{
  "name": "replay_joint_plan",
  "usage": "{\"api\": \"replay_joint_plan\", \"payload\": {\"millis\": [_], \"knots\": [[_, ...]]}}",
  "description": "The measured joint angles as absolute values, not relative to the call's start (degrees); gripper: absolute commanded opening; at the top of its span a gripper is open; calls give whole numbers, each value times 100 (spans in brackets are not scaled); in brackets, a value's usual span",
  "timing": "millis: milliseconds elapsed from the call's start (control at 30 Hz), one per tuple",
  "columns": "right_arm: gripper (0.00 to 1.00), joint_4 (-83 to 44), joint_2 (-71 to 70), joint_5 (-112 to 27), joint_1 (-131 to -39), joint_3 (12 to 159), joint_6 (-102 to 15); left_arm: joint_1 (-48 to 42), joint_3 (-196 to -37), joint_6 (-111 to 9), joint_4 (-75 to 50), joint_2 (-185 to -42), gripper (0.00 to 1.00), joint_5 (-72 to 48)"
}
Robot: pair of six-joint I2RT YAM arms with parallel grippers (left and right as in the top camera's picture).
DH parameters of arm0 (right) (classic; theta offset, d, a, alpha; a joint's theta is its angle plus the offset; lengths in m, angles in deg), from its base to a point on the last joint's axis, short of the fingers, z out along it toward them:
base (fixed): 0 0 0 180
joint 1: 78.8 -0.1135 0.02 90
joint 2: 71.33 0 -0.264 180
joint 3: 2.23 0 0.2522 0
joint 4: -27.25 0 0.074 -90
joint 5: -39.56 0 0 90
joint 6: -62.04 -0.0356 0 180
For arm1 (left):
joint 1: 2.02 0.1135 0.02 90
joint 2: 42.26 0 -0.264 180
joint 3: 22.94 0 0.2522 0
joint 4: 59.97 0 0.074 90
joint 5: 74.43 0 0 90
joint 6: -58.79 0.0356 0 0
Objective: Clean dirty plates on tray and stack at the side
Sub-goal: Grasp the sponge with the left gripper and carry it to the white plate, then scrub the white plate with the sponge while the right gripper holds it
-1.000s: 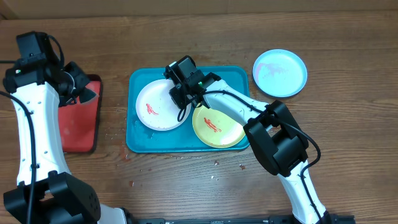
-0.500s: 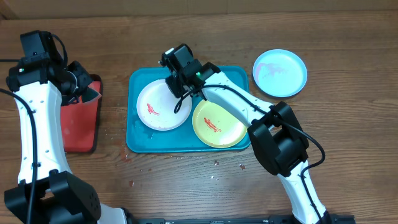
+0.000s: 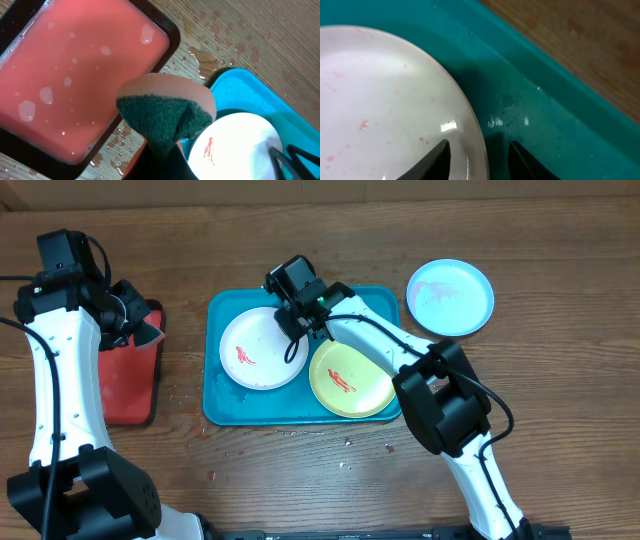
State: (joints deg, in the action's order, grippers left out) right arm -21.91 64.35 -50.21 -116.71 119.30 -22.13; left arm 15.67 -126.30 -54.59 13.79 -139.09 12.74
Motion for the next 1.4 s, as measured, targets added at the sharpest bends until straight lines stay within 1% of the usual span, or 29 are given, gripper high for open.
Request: {"api": "replay_joint_plan", "payload": {"millis": [67, 133, 267, 467, 500, 733, 833, 900, 1133, 1400], "knots": [[31, -2248, 6518, -4982, -11671, 11906, -2224, 1567, -12630, -5459, 1382, -13909, 4, 1274], [22, -2270, 6522, -4936, -11671, 11904, -2207, 1567, -12630, -5457, 1382, -13909, 4, 1276], [10, -2364, 6522, -4921, -11671, 11910, -2386, 1552, -12630, -5457, 1388, -13909, 4, 1276], [8, -2606, 6501, -4875, -11662, 11950, -2696, 1465, -12630, -5457, 1414, -13909, 4, 1230], [4, -2641, 6498, -4871, -11664, 11954, -2779, 1440, -12630, -5457, 1423, -13909, 4, 1191], [4, -2936, 6455, -4724, -11669, 11972, -3872, 1058, -12440, -5457, 1340, -13909, 4, 999], [4, -3059, 6448, -4676, -11669, 11983, -4329, 789, -12149, -5457, 1076, -13909, 4, 966], [4, -3126, 6446, -4641, -11671, 11991, -4611, 573, -11800, -5459, 671, -13909, 4, 949], [4, -3231, 6435, -4571, -11671, 11993, -5089, -50, -10812, -5476, -592, -13916, 4, 903], [4, -3222, 6435, -4527, -11671, 11993, -5284, -590, -10458, -5634, -1538, -14255, 4, 887]]}}
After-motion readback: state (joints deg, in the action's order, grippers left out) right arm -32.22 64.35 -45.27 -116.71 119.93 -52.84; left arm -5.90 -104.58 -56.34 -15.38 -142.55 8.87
